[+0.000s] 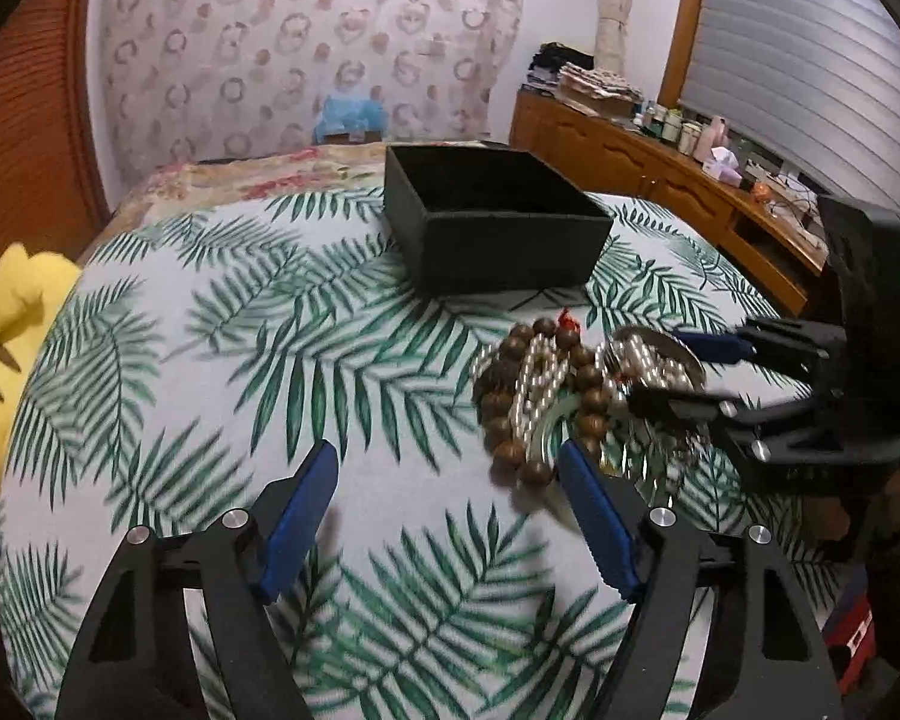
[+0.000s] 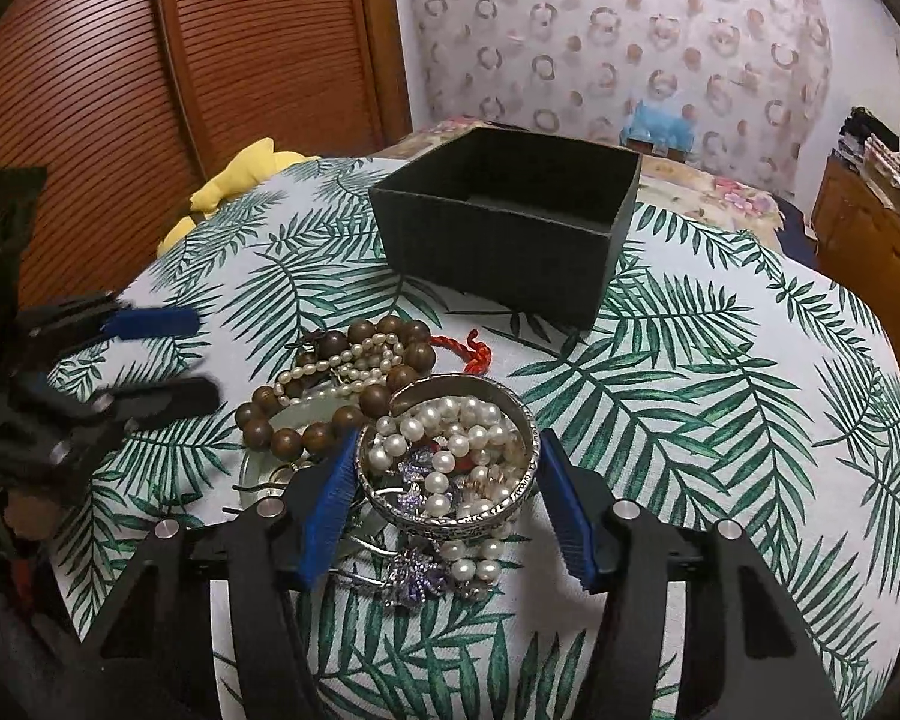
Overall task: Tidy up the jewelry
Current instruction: 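Grasp the brown bead bracelet with the left tool while the right tool grasps the silver bangle, then carry bracelet and bangle into the black box and open both tools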
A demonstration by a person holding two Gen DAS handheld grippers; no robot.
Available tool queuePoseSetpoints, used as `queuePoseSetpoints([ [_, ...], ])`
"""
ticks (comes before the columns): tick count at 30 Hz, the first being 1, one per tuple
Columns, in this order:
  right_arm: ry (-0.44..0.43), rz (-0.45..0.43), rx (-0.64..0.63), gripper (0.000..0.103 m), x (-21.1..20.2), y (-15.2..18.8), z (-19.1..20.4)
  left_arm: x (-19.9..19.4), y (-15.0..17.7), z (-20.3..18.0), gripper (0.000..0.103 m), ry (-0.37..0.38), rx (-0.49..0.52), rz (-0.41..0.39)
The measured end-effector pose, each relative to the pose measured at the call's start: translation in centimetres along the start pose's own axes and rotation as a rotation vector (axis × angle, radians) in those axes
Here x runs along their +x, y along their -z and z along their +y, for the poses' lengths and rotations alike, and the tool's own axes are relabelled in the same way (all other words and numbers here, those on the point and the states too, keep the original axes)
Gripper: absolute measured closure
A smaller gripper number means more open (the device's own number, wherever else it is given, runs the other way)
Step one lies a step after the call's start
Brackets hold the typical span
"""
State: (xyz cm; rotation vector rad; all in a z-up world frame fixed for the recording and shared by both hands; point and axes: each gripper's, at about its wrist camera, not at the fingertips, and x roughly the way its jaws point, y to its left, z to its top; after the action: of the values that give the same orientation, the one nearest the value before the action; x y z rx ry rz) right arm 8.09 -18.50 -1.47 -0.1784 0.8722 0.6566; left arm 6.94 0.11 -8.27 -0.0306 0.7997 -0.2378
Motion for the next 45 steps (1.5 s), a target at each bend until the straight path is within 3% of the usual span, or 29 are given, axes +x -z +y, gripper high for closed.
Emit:
queuePoseSetpoints([
  [5, 0.009, -0.028, 0.005, 0.042, -1.2, 0.0, -0.3, 1.7, -1.7, -0.3, 0.04, 0.035, 0.015, 0.021],
  [10, 0.016, -0.044, 0.011, 0.042, -1.9, -0.2, -0.5, 3.2, -2.6, -0.2, 0.063, 0.056, 0.01, 0.039],
  [20, 0.028, -0.04, 0.002, 0.042, -1.9, 0.4, -0.6, 5.6, -3.1, -0.2, 0.069, 0.098, 0.003, 0.077],
  [23, 0.027, -0.04, -0.002, 0.042, -2.0, 0.5, -0.5, 6.0, -3.4, -0.3, 0.076, 0.088, 0.019, 0.073],
  [25, 0.028, -0.04, -0.004, 0.042, -2.0, 0.6, -0.4, 6.1, -3.5, -0.2, 0.087, 0.084, 0.02, 0.074],
  [29, 0.03, -0.044, -0.008, 0.042, -2.2, 0.7, -0.2, 5.6, -3.6, 0.0, 0.087, 0.083, 0.015, 0.067],
  [45, 0.066, -0.088, -0.034, 0.042, -3.2, -1.4, -0.3, -1.6, -6.7, -2.5, 0.088, 0.115, 0.085, -0.101],
])
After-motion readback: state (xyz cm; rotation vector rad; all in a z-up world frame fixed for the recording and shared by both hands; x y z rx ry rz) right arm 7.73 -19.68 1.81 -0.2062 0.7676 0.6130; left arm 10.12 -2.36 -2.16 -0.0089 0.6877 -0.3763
